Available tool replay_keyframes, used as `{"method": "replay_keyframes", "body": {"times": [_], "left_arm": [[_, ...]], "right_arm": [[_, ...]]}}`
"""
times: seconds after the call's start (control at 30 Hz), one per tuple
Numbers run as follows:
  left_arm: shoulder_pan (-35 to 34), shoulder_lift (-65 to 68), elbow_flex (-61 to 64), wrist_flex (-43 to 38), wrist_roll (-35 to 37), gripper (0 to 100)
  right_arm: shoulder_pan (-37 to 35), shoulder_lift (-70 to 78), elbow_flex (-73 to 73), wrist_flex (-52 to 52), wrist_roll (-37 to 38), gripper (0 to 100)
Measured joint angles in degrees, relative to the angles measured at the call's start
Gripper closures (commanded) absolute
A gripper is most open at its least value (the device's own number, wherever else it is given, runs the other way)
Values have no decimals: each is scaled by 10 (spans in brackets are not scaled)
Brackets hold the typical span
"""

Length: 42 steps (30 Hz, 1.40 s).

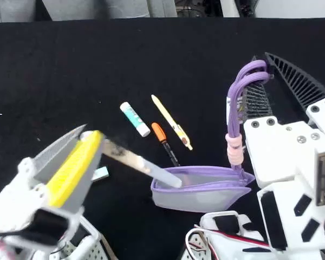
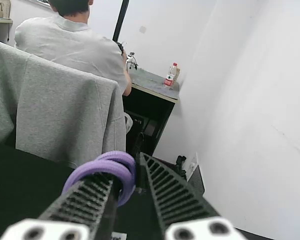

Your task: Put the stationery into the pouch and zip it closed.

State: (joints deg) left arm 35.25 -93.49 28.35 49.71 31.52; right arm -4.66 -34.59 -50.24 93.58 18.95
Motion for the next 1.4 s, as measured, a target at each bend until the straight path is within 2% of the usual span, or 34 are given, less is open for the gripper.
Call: {"method": "replay_keyframes", "body": {"times": [0.27,0.47,0.57,0.7,0.9,1.07,1.2,1.4], "left_arm": [[2,0,75,0,-73,963],[18,0,139,4,-118,795],[54,4,180,25,-121,780],[74,0,165,48,-123,779],[73,0,33,96,-123,780],[-18,-2,-41,91,-123,780],[-110,24,6,30,-86,780],[-255,124,110,-102,-14,779]], "right_arm": [[0,0,0,0,0,986],[0,0,0,0,0,986],[0,0,0,0,0,986],[0,0,0,0,0,986],[0,0,0,0,4,986],[0,0,0,0,4,986],[0,0,0,0,4,986],[13,0,0,0,25,986]]}}
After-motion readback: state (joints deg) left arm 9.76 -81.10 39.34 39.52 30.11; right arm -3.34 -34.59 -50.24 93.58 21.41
